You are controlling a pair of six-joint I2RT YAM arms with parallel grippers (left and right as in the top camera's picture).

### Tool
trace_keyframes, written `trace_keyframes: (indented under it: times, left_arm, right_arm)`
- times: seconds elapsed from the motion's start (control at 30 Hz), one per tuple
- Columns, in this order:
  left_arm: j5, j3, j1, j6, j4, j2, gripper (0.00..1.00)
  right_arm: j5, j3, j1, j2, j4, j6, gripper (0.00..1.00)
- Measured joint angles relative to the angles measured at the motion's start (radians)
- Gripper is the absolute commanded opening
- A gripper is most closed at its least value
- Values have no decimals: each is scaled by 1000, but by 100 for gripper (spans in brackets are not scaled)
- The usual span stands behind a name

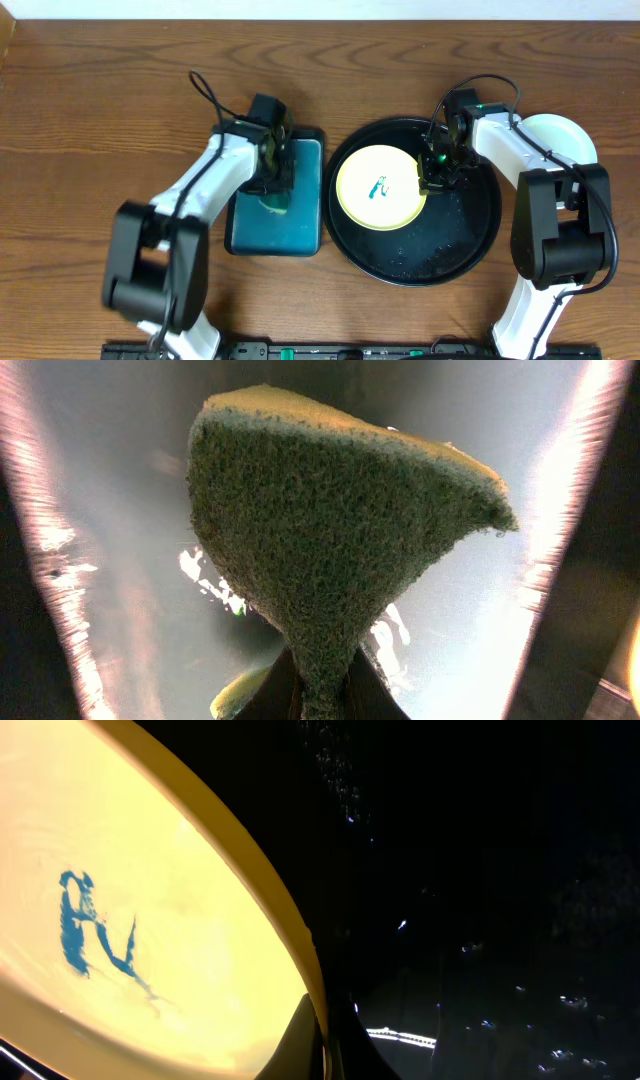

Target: Clean dirty plates on tray and stack at the side

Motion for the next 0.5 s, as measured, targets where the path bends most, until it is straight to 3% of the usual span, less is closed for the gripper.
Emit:
trace_keyframes:
  times: [0.2, 0.5]
  left_arm:
    - [0, 0, 0, 0, -10, -139, 8]
    - [-2, -9, 0, -1, -16, -111, 8]
  right_arm:
    - [0, 0, 0, 0, 0, 0, 1]
    - [0, 0, 0, 0, 0, 0, 1]
